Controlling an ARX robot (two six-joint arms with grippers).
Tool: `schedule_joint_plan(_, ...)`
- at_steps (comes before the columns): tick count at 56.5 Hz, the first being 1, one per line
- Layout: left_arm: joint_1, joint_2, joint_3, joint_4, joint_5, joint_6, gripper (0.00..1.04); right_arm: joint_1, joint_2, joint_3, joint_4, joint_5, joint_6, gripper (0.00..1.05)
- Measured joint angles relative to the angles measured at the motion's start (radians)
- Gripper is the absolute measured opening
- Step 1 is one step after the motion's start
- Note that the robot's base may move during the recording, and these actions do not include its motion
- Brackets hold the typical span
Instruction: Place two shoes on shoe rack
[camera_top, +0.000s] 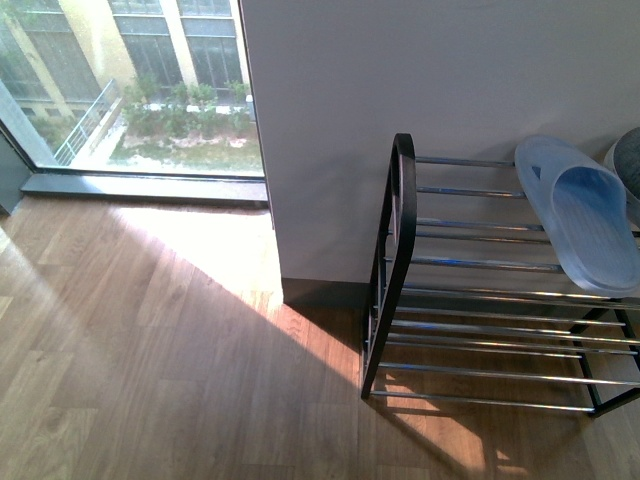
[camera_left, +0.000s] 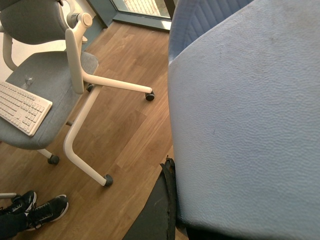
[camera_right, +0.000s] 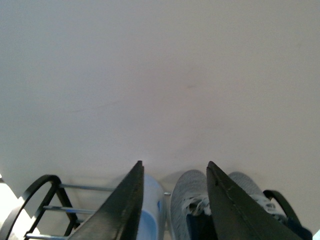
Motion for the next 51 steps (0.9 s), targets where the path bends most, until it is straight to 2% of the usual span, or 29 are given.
schedule_joint_plan(4, 0.000, 0.000, 0.000, 0.000, 0.000, 0.000, 0.02, 0.040, -0.056, -0.063, -0.011, 0.040, 0.004, 0.16)
schedule_joint_plan(10, 0.000, 0.000, 0.000, 0.000, 0.000, 0.000, 0.02, 0.082, -0.127, -0.116, -0.029, 0.083, 0.003, 0.01)
schedule_joint_plan(33, 0.000, 0.000, 0.000, 0.000, 0.000, 0.000, 0.02, 0.210, -0.396, -0.249, -0.164, 0.203, 0.008, 0.01)
schedule_joint_plan(38, 0.000, 0.000, 0.000, 0.000, 0.000, 0.000, 0.02, 0.235, -0.418, -0.296, -0.131, 0.226, 0.008, 0.01)
schedule_joint_plan(42, 0.000, 0.000, 0.000, 0.000, 0.000, 0.000, 0.02, 0.253, -0.476, -0.311, -0.188, 0.245, 0.008, 0.01)
schedule_joint_plan(47, 0.000, 0.000, 0.000, 0.000, 0.000, 0.000, 0.02, 0.316, -0.553, -0.312, -0.250, 0.329, 0.008, 0.01)
schedule_joint_plan(51, 0.000, 0.000, 0.000, 0.000, 0.000, 0.000, 0.02, 0.347, -0.613, -0.312, -0.303, 0.332, 0.008, 0.01)
